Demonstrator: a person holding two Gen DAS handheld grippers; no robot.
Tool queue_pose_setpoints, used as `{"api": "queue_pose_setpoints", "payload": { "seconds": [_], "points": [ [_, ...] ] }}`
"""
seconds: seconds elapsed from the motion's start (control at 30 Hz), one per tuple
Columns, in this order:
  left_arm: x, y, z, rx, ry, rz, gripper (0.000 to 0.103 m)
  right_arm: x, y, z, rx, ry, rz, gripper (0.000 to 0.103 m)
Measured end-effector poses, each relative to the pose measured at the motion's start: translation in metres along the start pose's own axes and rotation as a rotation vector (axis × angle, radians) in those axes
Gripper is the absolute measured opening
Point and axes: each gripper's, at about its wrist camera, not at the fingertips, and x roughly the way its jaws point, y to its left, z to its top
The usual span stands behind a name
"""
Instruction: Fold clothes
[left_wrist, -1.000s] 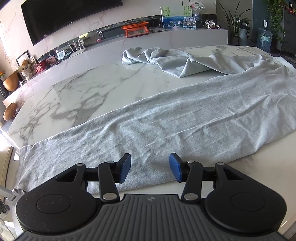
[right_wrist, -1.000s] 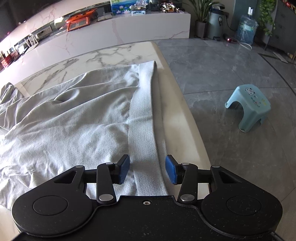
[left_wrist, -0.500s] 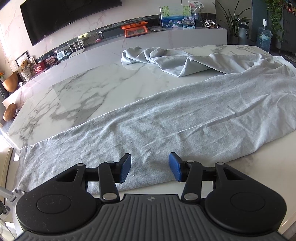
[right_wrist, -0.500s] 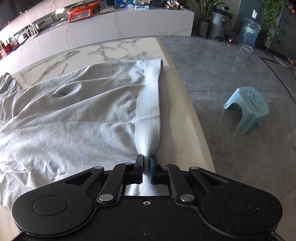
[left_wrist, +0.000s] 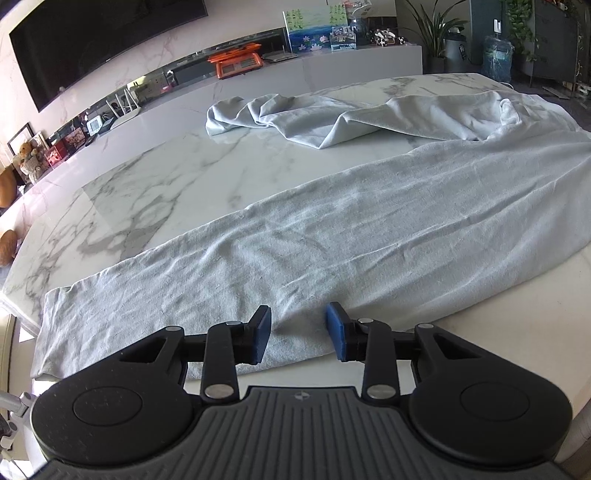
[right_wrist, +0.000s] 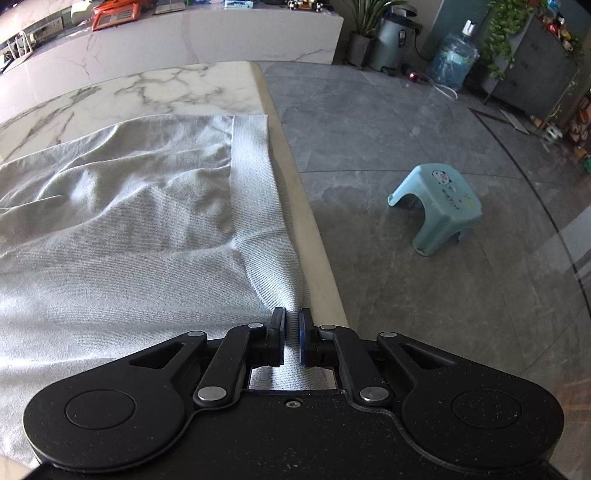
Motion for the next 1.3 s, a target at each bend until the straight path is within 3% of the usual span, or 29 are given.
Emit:
{"api": "queue_pose_setpoints", "payload": {
  "seconds": [0.1,0.2,0.33,0.53,0.87,1.13,1.23,1.3],
  "points": [
    [0.000,0.001,-0.002,0.005,-0.020,-0.011,0.033,-0.007,0.000,-0.003,-0.008,-0.043,0.008,0.026],
    [-0.004,0.003,-0.004,0.008,-0.043,0.005,0.033,-0.020,-0.004,-0.009,0.013,-0.095,0.017,0.028],
    [-0.012,0.018,-0.004,-0.033,-0.084,0.063,0.033,-0.032,-0.010,-0.020,0.016,-0.114,0.049,0.028],
    [-0.010,0.047,-0.005,-0.148,-0.018,0.124,0.033,-0.036,-0.032,-0.040,0.057,-0.064,0.058,0.028],
    [-0.004,0.051,-0.010,-0.123,0.063,0.196,0.032,-0.038,-0.066,-0.069,0.195,-0.011,0.183,0.028],
    [-0.002,0.050,-0.015,-0.109,0.083,0.201,0.028,-0.030,-0.051,-0.063,0.125,0.037,0.202,0.028],
    [-0.002,0.049,-0.015,-0.110,0.088,0.198,0.026,-0.029,-0.045,-0.061,0.080,0.055,0.166,0.022],
    [-0.002,0.049,-0.014,-0.110,0.099,0.193,0.016,-0.030,-0.040,-0.059,0.040,0.071,0.130,0.014]
  ]
}}
